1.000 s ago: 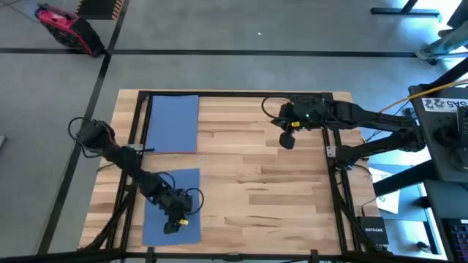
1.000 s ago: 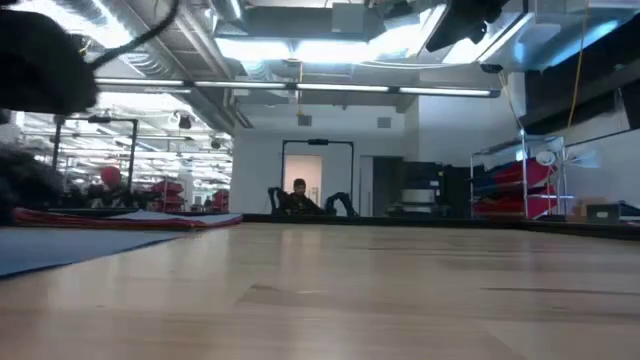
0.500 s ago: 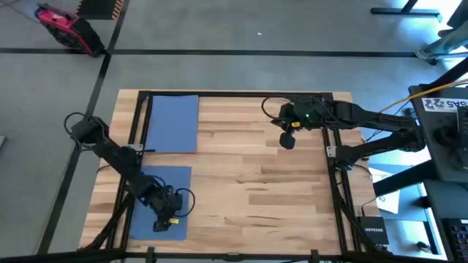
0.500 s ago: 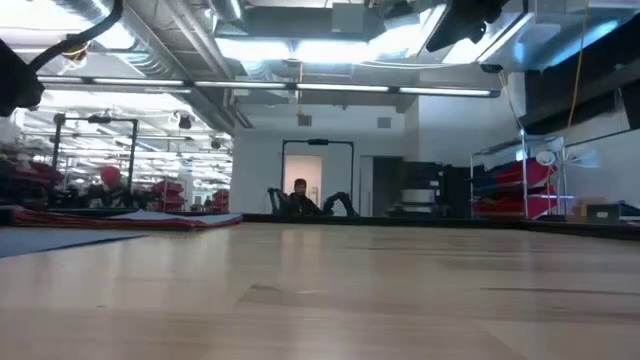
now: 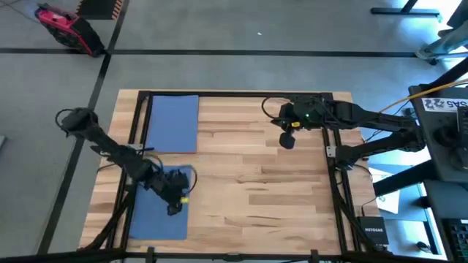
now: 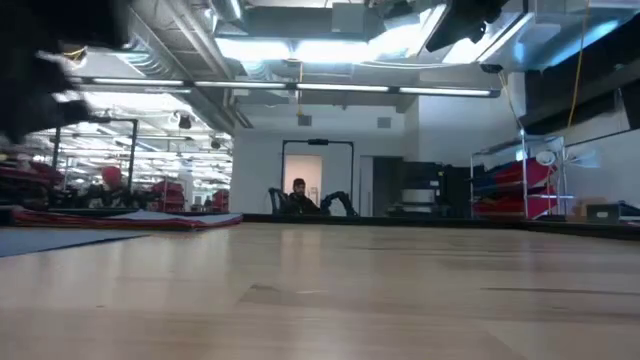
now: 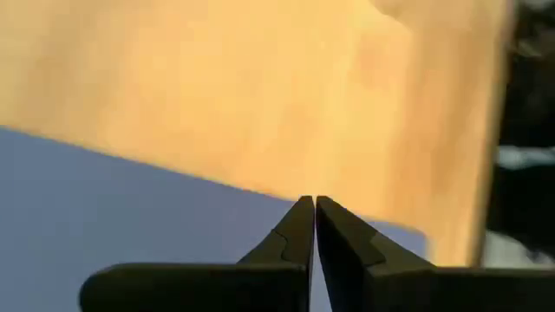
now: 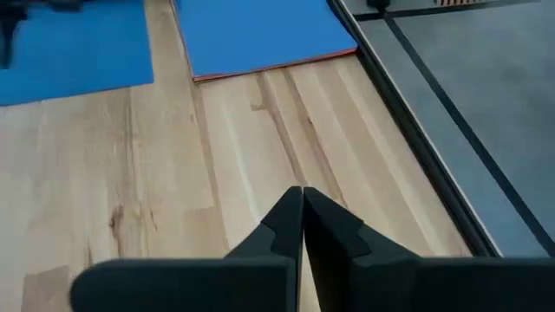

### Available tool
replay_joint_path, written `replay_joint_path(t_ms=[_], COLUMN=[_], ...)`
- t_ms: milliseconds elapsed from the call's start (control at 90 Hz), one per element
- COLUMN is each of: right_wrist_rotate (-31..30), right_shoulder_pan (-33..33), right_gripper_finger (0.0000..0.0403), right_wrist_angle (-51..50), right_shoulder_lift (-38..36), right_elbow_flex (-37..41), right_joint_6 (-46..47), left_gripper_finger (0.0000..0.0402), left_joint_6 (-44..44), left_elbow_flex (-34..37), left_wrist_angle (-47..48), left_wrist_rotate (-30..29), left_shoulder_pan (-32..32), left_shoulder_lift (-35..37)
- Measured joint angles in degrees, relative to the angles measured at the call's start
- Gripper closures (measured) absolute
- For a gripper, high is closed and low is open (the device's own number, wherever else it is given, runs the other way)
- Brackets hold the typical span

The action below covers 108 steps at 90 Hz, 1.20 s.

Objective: Organize paper
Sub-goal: Stack the blue colored paper on top of the blue colored paper

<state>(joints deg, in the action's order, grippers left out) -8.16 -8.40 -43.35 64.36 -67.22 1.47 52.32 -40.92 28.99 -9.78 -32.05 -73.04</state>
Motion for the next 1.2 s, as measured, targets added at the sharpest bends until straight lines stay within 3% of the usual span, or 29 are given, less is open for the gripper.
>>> replay_joint_path(t_ms=[100, 222, 489, 633, 944, 1200], right_wrist_rotate=[0.0, -0.5, -0.5, -1.8, -2.3, -2.8], right_shoulder_pan=[0.0, 0.0, 0.0, 0.0, 0.0, 0.0], right_gripper_finger=[0.0399, 0.0384, 0.0334, 0.0321, 0.0320, 0.0320], right_wrist_angle=[0.0, 0.0, 0.0, 0.0, -0.1, -0.1], right_shoulder_lift=[0.0, 0.0, 0.0, 0.0, 0.0, 0.0], right_elbow_flex=[0.0, 0.0, 0.0, 0.0, 0.0, 0.0], right_joint_6=[0.7, 0.8, -0.3, -0.5, -0.5, -0.5], left_gripper_finger=[0.0401, 0.0394, 0.0342, 0.0314, 0.0274, 0.0242], left_joint_6=[-2.9, -14.9, -40.0, -48.6, -58.7, -60.6], left_elbow_flex=[0.0, 0.0, 0.2, 1.8, 3.0, 3.0], left_wrist_angle=[10.7, 17.0, 7.5, 3.6, 2.8, 2.6], left_wrist_rotate=[-4.1, -7.5, -7.3, -2.8, 4.2, 4.6], left_shoulder_pan=[6.7, 15.3, 31.7, 38.2, 43.0, 43.1], left_shoulder_lift=[1.7, 2.3, 2.3, 2.1, 0.2, -4.6])
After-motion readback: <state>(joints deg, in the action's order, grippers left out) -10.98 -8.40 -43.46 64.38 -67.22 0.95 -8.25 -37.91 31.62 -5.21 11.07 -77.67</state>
